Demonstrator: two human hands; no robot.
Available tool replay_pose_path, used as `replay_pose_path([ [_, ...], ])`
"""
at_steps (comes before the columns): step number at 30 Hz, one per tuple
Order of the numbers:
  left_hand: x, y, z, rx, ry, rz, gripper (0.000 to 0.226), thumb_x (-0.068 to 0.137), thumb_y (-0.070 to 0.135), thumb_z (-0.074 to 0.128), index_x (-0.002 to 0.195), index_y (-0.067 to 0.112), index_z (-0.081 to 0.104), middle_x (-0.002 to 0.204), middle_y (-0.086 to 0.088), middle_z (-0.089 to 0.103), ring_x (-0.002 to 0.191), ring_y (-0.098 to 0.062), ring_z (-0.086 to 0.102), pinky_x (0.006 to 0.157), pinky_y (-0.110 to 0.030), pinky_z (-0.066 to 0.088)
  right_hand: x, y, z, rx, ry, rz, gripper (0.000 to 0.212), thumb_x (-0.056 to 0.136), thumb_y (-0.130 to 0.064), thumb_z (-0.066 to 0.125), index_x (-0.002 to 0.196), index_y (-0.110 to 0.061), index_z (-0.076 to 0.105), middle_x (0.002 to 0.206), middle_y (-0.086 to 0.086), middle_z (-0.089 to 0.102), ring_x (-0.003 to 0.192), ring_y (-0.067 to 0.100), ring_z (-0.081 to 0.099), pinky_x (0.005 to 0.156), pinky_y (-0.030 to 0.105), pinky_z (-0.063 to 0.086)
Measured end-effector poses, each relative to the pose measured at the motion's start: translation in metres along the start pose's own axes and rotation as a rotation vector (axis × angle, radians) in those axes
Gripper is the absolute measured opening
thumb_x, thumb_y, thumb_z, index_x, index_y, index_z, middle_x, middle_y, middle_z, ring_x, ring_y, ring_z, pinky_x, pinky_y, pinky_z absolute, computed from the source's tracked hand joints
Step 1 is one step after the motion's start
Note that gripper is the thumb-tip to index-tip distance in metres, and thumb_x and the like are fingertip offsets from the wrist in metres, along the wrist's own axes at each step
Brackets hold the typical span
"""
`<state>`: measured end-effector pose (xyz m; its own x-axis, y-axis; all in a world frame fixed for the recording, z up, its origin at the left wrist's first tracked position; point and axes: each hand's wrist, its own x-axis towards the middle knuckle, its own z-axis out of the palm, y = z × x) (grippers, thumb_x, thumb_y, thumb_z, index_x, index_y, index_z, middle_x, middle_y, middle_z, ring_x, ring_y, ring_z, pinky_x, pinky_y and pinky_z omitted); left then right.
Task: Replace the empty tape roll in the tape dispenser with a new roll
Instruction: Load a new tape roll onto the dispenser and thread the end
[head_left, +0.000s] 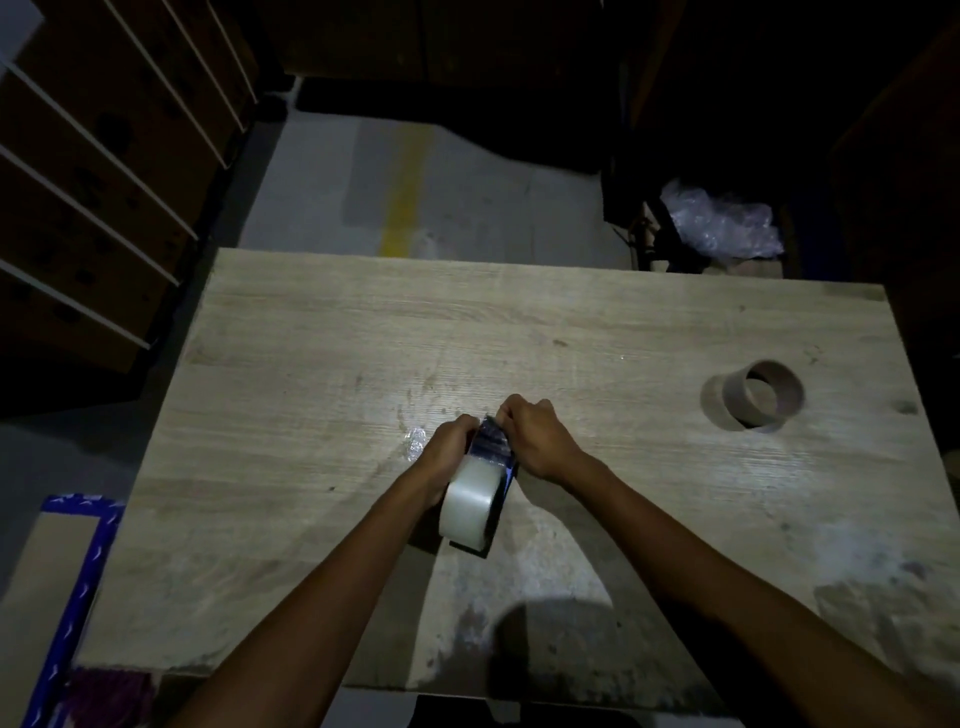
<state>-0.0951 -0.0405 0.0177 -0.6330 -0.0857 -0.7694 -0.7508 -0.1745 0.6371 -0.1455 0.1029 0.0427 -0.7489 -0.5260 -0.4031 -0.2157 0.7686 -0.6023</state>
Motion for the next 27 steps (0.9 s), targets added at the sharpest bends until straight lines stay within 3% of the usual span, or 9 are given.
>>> replay_pose_path([
  [4, -0.001, -0.004, 0.001, -0.131, -0.032, 0.046, 0.039, 0.101, 0.031, 0.038, 0.086, 0.010, 0.068, 0.083, -0.015, 0.069, 0.072, -0.026, 0.065, 0.071, -0.035, 0.049, -0.004, -0.011, -0.002, 0.024, 0.058, 0.031, 0.018, 0.100, -0.011, 0.038, 0.102, -0.008, 0.055, 0.099, 0.012, 0.062, 0.104, 0.030, 0.043, 0.084, 0.045, 0.046],
  [8, -0.009, 0.000, 0.000, -0.239, -0.123, 0.052, 0.047, 0.104, 0.040, 0.038, 0.085, 0.010, 0.068, 0.072, -0.009, 0.073, 0.063, -0.021, 0.070, 0.064, -0.029, 0.053, -0.012, -0.021, -0.011, -0.019, 0.085, 0.007, 0.014, 0.100, -0.013, 0.042, 0.100, -0.010, 0.056, 0.092, 0.009, 0.061, 0.099, 0.029, 0.048, 0.077, 0.045, 0.049],
  [11, -0.022, 0.013, -0.003, -0.229, -0.223, 0.064, 0.053, 0.099, 0.052, 0.044, 0.088, 0.008, 0.071, 0.078, -0.014, 0.074, 0.064, -0.025, 0.071, 0.061, -0.031, 0.056, -0.020, -0.032, -0.019, 0.061, 0.127, 0.002, 0.017, 0.101, -0.020, 0.041, 0.093, -0.013, 0.055, 0.081, 0.001, 0.057, 0.086, 0.028, 0.053, 0.065, 0.036, 0.043],
  [14, -0.035, 0.023, -0.007, -0.225, -0.305, 0.102, 0.058, 0.101, 0.053, 0.037, 0.094, 0.007, 0.071, 0.081, -0.016, 0.074, 0.066, -0.025, 0.073, 0.057, -0.030, 0.058, -0.026, -0.046, -0.030, 0.106, 0.181, 0.005, 0.020, 0.101, -0.024, 0.042, 0.090, -0.015, 0.056, 0.079, -0.001, 0.057, 0.083, 0.023, 0.051, 0.060, 0.031, 0.033],
  [17, -0.051, 0.032, -0.008, -0.235, -0.399, 0.149, 0.061, 0.100, 0.057, 0.036, 0.112, 0.006, 0.066, 0.098, -0.019, 0.073, 0.084, -0.030, 0.071, 0.079, -0.043, 0.058, -0.034, -0.059, -0.044, 0.114, 0.235, 0.012, 0.019, 0.101, -0.021, 0.044, 0.089, -0.014, 0.057, 0.081, 0.004, 0.061, 0.082, 0.025, 0.053, 0.060, 0.033, 0.036],
  [19, -0.059, 0.033, -0.009, -0.211, -0.437, 0.216, 0.066, 0.087, 0.063, 0.057, 0.122, 0.008, 0.062, 0.106, -0.019, 0.071, 0.091, -0.032, 0.069, 0.090, -0.049, 0.053, -0.041, -0.068, -0.054, 0.104, 0.254, 0.033, 0.018, 0.100, -0.020, 0.044, 0.090, -0.013, 0.057, 0.083, 0.007, 0.063, 0.080, 0.026, 0.056, 0.062, 0.036, 0.043],
  [22, -0.065, 0.035, -0.009, -0.142, -0.457, 0.333, 0.066, 0.073, 0.060, 0.076, 0.117, 0.014, 0.062, 0.100, -0.013, 0.071, 0.085, -0.027, 0.068, 0.082, -0.045, 0.052, -0.051, -0.082, -0.064, 0.062, 0.279, 0.049, 0.018, 0.099, -0.019, 0.043, 0.091, -0.011, 0.057, 0.087, 0.009, 0.065, 0.078, 0.027, 0.058, 0.066, 0.040, 0.046],
  [24, -0.073, 0.038, -0.007, -0.140, -0.415, 0.365, 0.054, 0.085, 0.056, 0.063, 0.116, 0.012, 0.062, 0.094, -0.012, 0.072, 0.078, -0.022, 0.069, 0.071, -0.037, 0.056, -0.056, -0.091, -0.071, 0.062, 0.316, 0.055, 0.017, 0.099, -0.018, 0.043, 0.090, -0.012, 0.056, 0.087, 0.008, 0.065, 0.077, 0.025, 0.058, 0.064, 0.036, 0.044],
  [27, -0.082, 0.045, -0.005, -0.147, -0.385, 0.395, 0.058, 0.094, 0.056, 0.047, 0.115, 0.004, 0.063, 0.088, -0.010, 0.073, 0.072, -0.021, 0.070, 0.062, -0.030, 0.056, -0.063, -0.104, -0.082, 0.099, 0.389, 0.040, 0.015, 0.099, -0.017, 0.044, 0.088, -0.015, 0.054, 0.086, 0.004, 0.063, 0.076, 0.021, 0.056, 0.057, 0.027, 0.038],
])
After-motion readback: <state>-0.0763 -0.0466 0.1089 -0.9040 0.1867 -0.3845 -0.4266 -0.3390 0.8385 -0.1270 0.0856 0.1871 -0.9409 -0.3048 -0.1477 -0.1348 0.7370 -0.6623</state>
